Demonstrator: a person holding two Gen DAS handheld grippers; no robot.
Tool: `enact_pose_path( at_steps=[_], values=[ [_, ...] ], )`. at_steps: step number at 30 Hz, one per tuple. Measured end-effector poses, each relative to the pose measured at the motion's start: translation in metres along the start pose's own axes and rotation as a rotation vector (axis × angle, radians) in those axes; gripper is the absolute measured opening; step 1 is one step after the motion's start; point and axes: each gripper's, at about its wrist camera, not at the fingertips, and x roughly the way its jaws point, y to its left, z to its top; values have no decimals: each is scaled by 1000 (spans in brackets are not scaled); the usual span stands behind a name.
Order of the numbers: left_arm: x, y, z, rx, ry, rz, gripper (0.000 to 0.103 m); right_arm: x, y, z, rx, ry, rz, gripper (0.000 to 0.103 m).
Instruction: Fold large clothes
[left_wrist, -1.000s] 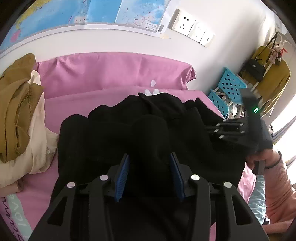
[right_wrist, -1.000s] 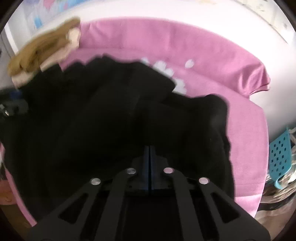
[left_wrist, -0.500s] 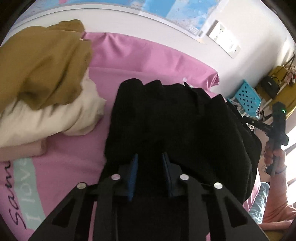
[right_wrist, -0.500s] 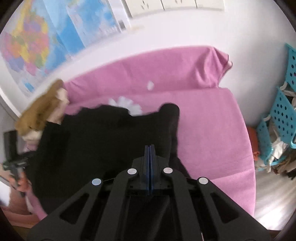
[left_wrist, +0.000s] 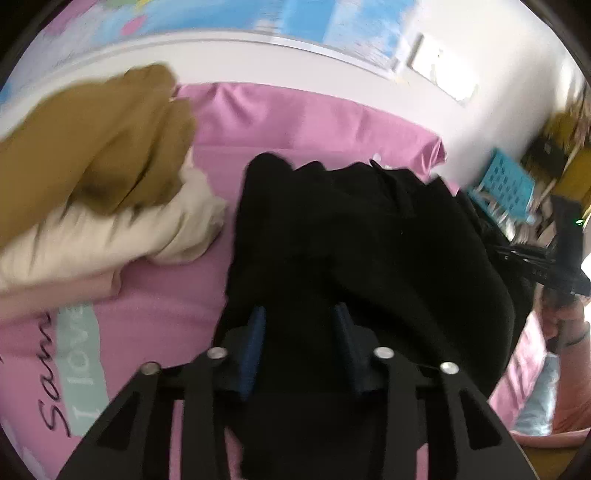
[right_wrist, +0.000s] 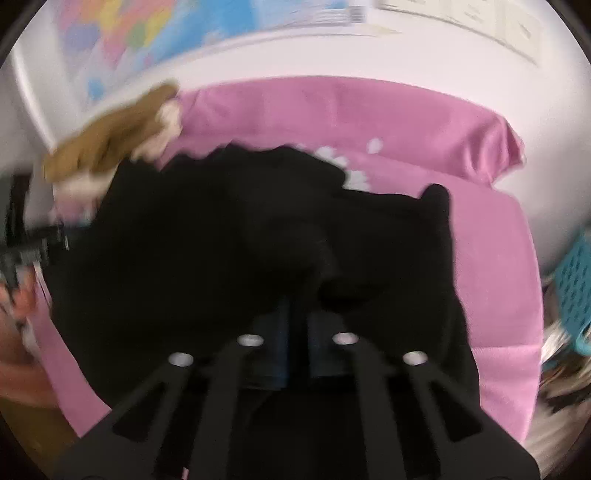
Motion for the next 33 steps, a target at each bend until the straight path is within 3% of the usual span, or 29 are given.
enact_pose_path(
  at_steps=[2,5,9,11,13,14,15,18,25,29,32,33],
  values=[
    [0,17,-8,-33,-5,70,5,-4,-17,-2,52,-32,-19,4],
    [8,45,-19,-157,16,11,5,19,-26,-10,94,-2,-9,4],
    [-4,38,-19,-141,-16,17,5,27,-28,-9,123,-4,14,11],
    [-13,39,-18,-160,-38,-12,19,18,-25,-9,118,-11,14,19],
    [-28,40,-20,-184,-79,-41,32,2,-21,-11,113,-46,11,38],
    [-38,38,-22,-178,-108,-47,37,-10,-18,-13,112,-72,8,53],
    [-46,36,-23,-167,-130,-53,38,-26,-16,-16,113,-108,8,58],
    [-69,23,-27,-120,-183,-70,52,-54,-11,-23,106,-163,49,58],
    [-80,-23,-39,-19,-180,-171,59,-66,2,-47,118,-153,121,58],
    [-74,-28,-60,-27,-135,-214,60,-77,-7,-74,242,-169,249,73],
    [-77,-26,-75,-45,-105,-275,60,-88,-14,-98,320,-178,337,92],
    [-78,-26,-80,-44,-96,-285,60,-89,-16,-108,355,-165,357,93]
  ],
)
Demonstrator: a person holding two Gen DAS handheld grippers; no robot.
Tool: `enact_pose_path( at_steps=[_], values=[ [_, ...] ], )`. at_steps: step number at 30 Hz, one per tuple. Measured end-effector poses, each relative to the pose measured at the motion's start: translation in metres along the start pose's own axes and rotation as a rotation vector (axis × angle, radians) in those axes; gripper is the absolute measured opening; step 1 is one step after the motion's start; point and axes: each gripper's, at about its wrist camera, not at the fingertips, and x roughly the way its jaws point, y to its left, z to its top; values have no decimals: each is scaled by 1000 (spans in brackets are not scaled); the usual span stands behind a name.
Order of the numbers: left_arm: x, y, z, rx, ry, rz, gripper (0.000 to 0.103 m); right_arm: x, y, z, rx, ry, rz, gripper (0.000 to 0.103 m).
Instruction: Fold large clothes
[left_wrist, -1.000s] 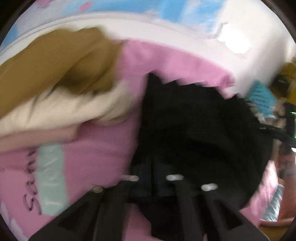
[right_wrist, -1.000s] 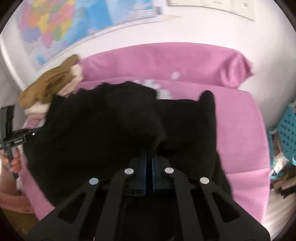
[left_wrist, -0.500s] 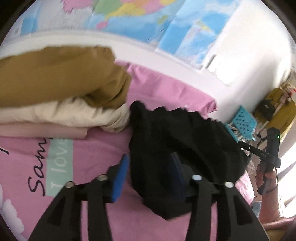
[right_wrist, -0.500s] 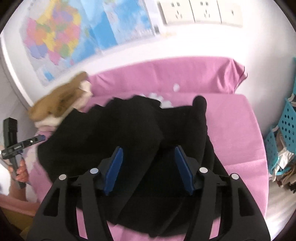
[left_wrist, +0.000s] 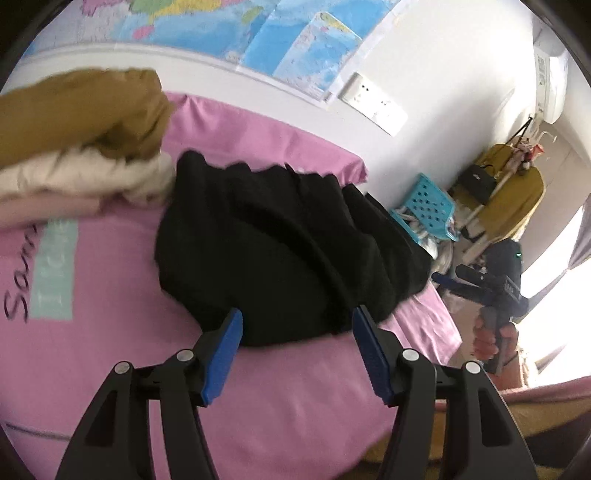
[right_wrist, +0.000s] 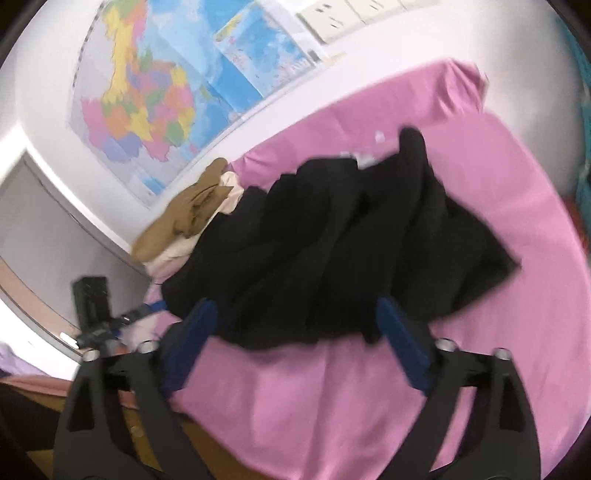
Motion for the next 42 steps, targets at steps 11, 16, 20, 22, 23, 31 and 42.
enact_pose_path(
  at_steps=[11,16,20,22,23,31,42],
  values=[
    [52,19,-22,-207,110,-86,73,32,-45,-15,292,3,73,98],
    [63,22,-10,-242,72,11,73,47,-37,-3,273,-21,30,99],
    [70,13,-4,-234,59,79,73,51,-35,-5,268,-24,1,99],
    [73,7,-4,-212,56,112,73,51,-36,-6,276,-30,-5,99],
    [73,7,-3,-211,54,116,74,51,-36,-6,281,-33,-8,99],
    [74,7,-3,-198,52,126,75,56,-32,-4,298,-60,-51,99],
    [71,7,-7,-212,74,106,76,50,-39,-8,353,-76,-66,97]
  ],
)
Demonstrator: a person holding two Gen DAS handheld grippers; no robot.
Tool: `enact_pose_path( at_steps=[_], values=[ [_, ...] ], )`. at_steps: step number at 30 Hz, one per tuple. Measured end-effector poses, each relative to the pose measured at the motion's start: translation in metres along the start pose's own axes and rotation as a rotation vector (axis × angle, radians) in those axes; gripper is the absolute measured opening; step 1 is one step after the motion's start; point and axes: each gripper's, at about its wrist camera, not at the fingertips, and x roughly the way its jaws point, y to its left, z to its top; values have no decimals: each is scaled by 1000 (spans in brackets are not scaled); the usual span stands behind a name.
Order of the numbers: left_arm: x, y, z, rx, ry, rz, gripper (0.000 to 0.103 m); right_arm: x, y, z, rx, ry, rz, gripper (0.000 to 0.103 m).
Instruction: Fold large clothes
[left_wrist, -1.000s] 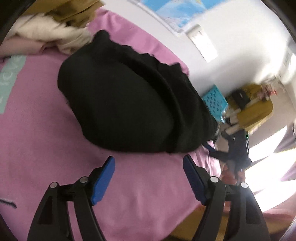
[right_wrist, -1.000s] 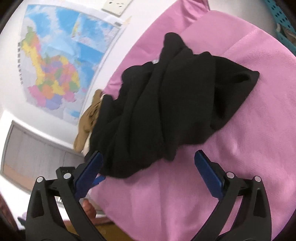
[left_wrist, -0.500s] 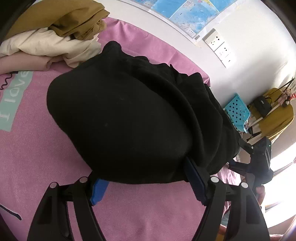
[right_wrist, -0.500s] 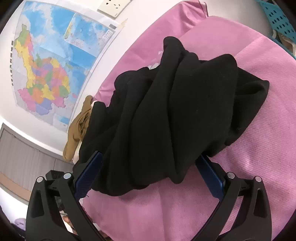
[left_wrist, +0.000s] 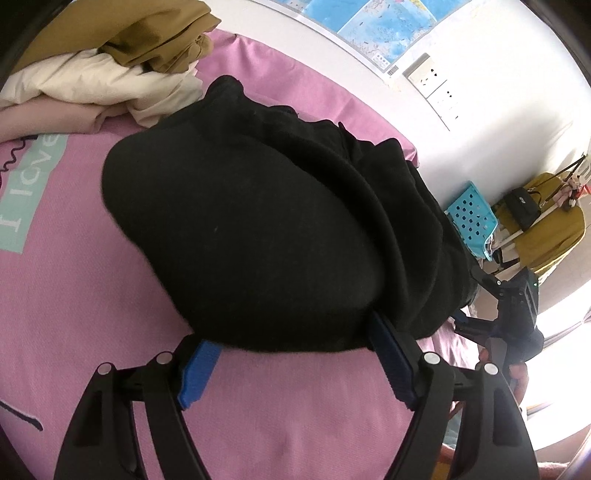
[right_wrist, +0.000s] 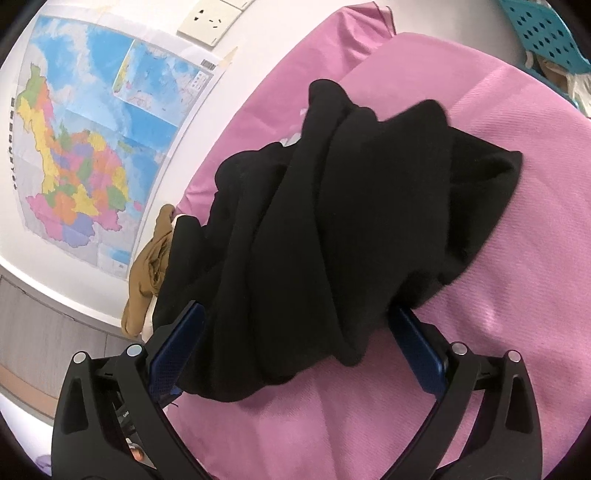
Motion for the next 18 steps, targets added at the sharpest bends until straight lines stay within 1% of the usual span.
enact_pose_path(
  at_steps=[3,6,8,9,10,11,12,13,15,18],
  values=[
    [-1,2,0,-13,19,-20,76,-5,-4,-1,13,-7,-9,97],
    [-1,9,3,-64,37,-73,77,-5,-5,-1,17,-9,-9,97],
    [1,13,7,-99,47,-109,79,-3,-4,1,19,-19,-11,99],
    [3,15,10,-125,62,-143,79,0,-2,3,16,-24,-18,99],
    [9,18,14,-173,93,-211,79,2,-1,4,16,-30,-23,99],
    [16,20,18,-215,118,-254,79,4,1,5,15,-36,-29,99],
    [21,22,22,-241,128,-252,79,7,4,8,16,-45,-41,99],
    [23,22,25,-248,122,-244,79,8,6,10,17,-53,-48,99],
    [24,19,33,-251,105,-214,79,10,9,12,30,-88,-53,99],
    [21,21,43,-285,61,-196,79,16,20,16,13,-113,-85,99]
  ],
)
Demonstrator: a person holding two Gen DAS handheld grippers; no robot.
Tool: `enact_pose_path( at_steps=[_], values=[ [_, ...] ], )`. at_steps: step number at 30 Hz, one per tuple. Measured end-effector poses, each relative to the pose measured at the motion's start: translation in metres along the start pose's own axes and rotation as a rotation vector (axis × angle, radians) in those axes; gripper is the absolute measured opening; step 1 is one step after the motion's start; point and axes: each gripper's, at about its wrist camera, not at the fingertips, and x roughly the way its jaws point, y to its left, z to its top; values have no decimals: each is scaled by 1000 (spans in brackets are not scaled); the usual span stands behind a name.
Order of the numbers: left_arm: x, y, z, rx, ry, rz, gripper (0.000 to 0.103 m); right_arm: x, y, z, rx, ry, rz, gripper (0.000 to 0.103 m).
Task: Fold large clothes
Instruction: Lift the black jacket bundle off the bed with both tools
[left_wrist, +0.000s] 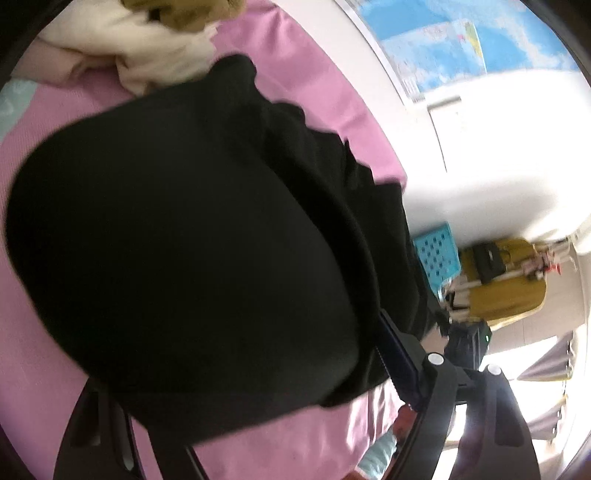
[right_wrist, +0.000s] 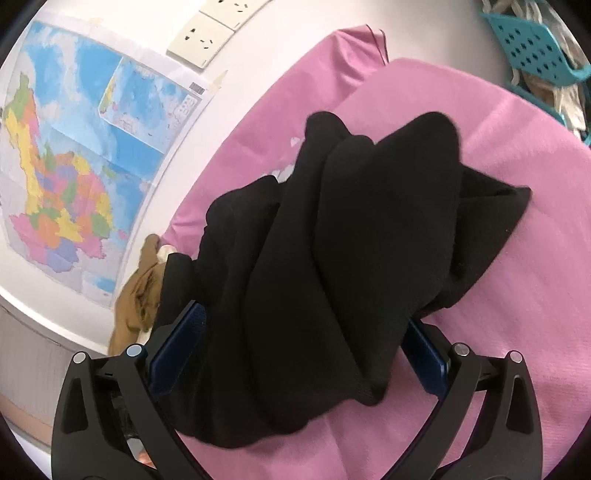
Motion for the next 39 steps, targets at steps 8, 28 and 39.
enact_pose_path(
  at_steps=[8,28,39],
  values=[
    [11,4,3,-30,-10,20,79,6,6,-3,6,13,-65,99],
    [14,-8,10,63,-22,131,57,26,-4,9,-26,112,3,54],
    [26,-8,24,21,-8,82,64,38,-3,17,-20,152,47,53]
  ],
)
